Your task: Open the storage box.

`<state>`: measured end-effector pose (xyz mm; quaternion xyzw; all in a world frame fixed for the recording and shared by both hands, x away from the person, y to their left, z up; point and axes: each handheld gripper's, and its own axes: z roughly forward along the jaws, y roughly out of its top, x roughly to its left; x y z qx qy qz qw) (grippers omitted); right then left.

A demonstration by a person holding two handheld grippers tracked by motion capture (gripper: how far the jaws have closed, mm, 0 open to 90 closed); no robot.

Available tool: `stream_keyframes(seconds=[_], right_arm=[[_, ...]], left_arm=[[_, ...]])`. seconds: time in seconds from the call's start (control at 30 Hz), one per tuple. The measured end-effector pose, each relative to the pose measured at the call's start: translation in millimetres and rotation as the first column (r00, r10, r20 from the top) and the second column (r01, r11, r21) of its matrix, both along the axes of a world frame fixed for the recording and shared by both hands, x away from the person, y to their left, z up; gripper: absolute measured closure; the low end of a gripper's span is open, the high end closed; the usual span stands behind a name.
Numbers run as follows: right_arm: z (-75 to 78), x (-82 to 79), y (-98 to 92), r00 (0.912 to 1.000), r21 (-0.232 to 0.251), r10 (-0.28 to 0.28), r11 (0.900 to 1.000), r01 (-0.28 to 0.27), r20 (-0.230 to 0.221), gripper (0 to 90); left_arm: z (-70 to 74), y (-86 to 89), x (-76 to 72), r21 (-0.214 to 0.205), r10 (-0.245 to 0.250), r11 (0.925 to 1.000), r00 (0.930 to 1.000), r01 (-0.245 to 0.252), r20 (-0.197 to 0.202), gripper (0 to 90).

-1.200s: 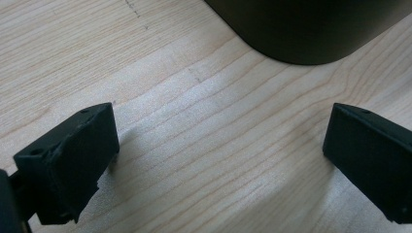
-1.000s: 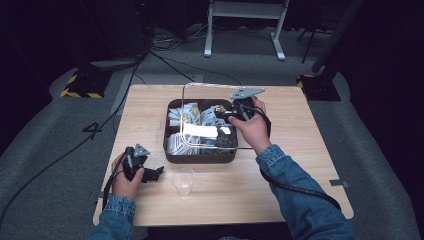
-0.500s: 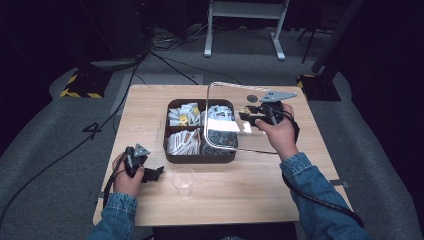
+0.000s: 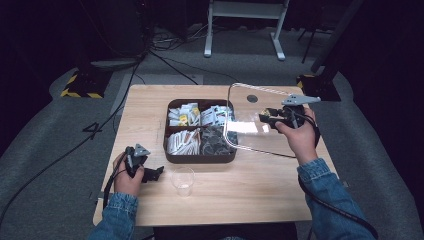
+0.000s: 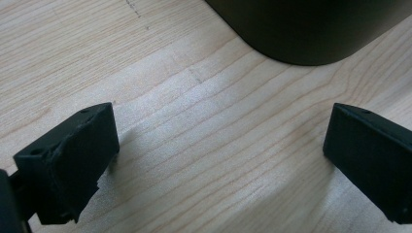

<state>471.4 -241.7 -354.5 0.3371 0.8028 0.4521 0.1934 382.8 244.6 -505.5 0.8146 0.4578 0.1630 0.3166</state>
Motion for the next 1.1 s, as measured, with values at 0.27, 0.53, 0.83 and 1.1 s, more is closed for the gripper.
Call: stream_keyframes(seconds=[0.27,0.53,0.83,1.1], right_arm=[[-4.0,-0.8,-22.7,0.9988,-0.012,-0.049,0.9987,0.049,-0.01,58.5],[-16.3,2.3,-42.0,0.9936,-0.019,-0.109,0.9939,0.108,-0.031,58.5],[-37.5,14.7,-63.1,0.9846,-0.026,-0.169,0.9855,0.168,-0.047,58.5],[-60.4,21.0,-75.6,0.9755,-0.05,-0.206,0.9781,0.202,-0.078,58.5]], left_arm=[[0.0,-0.7,0.3,-0.001,0.006,1.0,1.0,-0.006,-0.001,0.0],[0.0,-0.6,0.9,0.0,0.006,1.0,1.0,-0.006,-0.001,0.0],[0.0,-0.6,0.9,0.0,0.006,1.0,1.0,-0.006,-0.001,0.0],[0.0,-0.6,1.8,-0.001,0.006,1.0,1.0,-0.006,-0.001,0.0]])
